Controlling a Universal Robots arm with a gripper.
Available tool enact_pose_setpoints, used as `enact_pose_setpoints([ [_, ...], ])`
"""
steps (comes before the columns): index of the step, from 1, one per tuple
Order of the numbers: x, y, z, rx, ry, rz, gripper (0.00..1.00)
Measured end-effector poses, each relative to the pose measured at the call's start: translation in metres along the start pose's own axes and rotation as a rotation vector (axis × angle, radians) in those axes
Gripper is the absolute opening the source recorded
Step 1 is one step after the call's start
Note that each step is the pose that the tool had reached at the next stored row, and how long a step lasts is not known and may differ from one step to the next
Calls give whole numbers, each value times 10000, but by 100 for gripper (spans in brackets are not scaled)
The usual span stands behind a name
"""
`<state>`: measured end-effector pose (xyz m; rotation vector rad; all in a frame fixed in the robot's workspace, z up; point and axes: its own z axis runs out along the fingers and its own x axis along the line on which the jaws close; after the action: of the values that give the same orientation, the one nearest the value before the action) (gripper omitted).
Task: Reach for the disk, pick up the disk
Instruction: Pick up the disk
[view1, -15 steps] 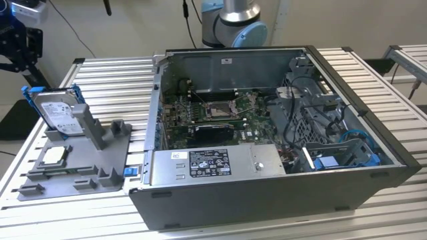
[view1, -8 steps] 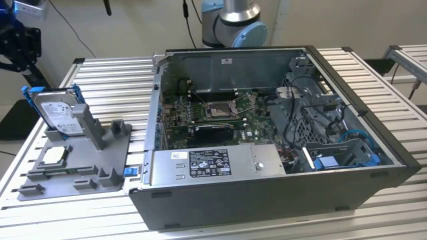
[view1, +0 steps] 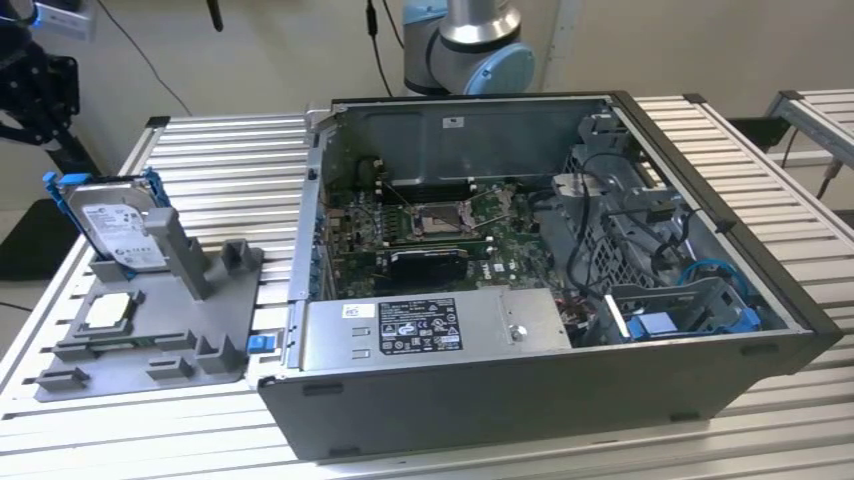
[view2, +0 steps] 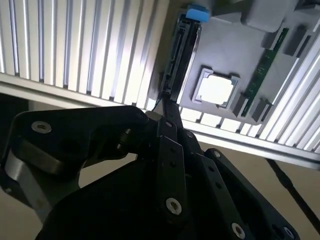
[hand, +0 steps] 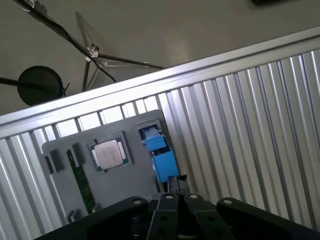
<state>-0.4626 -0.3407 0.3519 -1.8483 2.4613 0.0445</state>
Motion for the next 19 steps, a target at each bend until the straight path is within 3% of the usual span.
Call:
enact_pose_setpoints([
  [8, 2, 0, 7, -158, 21, -761, 0],
  [19, 95, -26, 35, -199, 18, -1246, 0],
])
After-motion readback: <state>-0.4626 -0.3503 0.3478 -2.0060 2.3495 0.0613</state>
